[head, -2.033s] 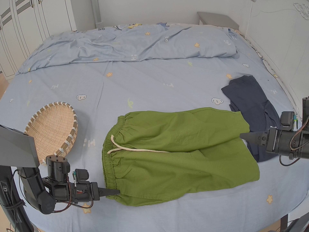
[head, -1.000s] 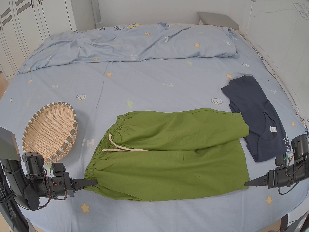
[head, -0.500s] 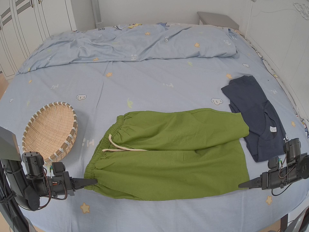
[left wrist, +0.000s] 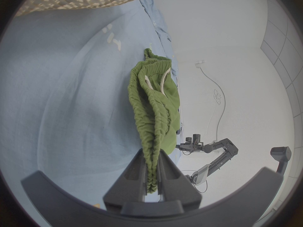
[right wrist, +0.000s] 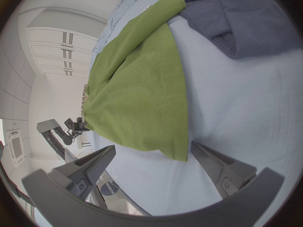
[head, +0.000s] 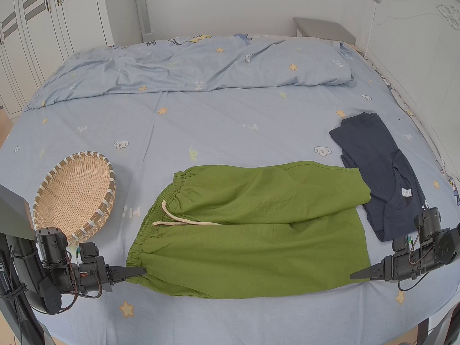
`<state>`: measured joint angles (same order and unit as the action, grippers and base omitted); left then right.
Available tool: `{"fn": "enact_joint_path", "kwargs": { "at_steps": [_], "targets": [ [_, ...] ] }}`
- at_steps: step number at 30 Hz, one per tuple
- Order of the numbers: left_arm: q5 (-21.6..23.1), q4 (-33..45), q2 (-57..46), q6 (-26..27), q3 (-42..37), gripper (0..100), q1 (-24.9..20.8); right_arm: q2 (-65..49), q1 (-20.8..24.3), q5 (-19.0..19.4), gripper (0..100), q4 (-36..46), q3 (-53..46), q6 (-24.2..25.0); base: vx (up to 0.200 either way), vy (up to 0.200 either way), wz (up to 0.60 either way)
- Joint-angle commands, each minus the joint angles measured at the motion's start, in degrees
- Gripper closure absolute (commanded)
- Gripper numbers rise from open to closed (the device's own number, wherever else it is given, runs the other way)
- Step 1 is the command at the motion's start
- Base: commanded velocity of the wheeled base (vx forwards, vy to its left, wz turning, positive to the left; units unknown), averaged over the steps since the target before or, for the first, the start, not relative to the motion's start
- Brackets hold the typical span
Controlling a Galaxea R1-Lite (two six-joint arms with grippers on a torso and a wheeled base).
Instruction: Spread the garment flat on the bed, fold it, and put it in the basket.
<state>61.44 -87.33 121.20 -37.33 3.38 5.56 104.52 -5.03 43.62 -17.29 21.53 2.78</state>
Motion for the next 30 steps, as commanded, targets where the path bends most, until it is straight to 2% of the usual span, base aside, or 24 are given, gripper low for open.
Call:
{"fn": "enact_joint_path", "kwargs": {
  "at_steps": [1,10,15,16,24,30],
  "targets": [
    [0.0,0.0,0.4,0.0,0.1,100,0.0,2.6,0.1,1.8,0,0.2,0.9,0.3,0.000,0.000,0.00],
    [0.0,-0.1,0.4,0.2,0.0,100,-0.4,5.8,-0.5,6.3,0,0.6,3.3,2.6,0.000,0.000,0.00],
    [0.0,-0.1,0.4,0.2,0.1,100,-0.3,5.7,-0.5,6.7,0,0.6,3.4,3.0,0.000,0.000,0.00],
    [0.0,-0.1,0.4,0.2,0.1,100,-0.3,5.7,-0.5,6.6,100,0.6,3.4,3.1,0.000,0.000,0.00],
    [0.0,-0.1,0.4,0.2,0.1,100,-0.1,5.4,-0.7,6.5,100,1.0,2.6,3.0,0.000,0.000,0.00],
    [0.0,0.0,0.4,0.2,0.1,100,0.2,5.1,-2.4,6.2,100,3.1,2.6,2.6,0.000,0.000,0.00]
  ]
}}
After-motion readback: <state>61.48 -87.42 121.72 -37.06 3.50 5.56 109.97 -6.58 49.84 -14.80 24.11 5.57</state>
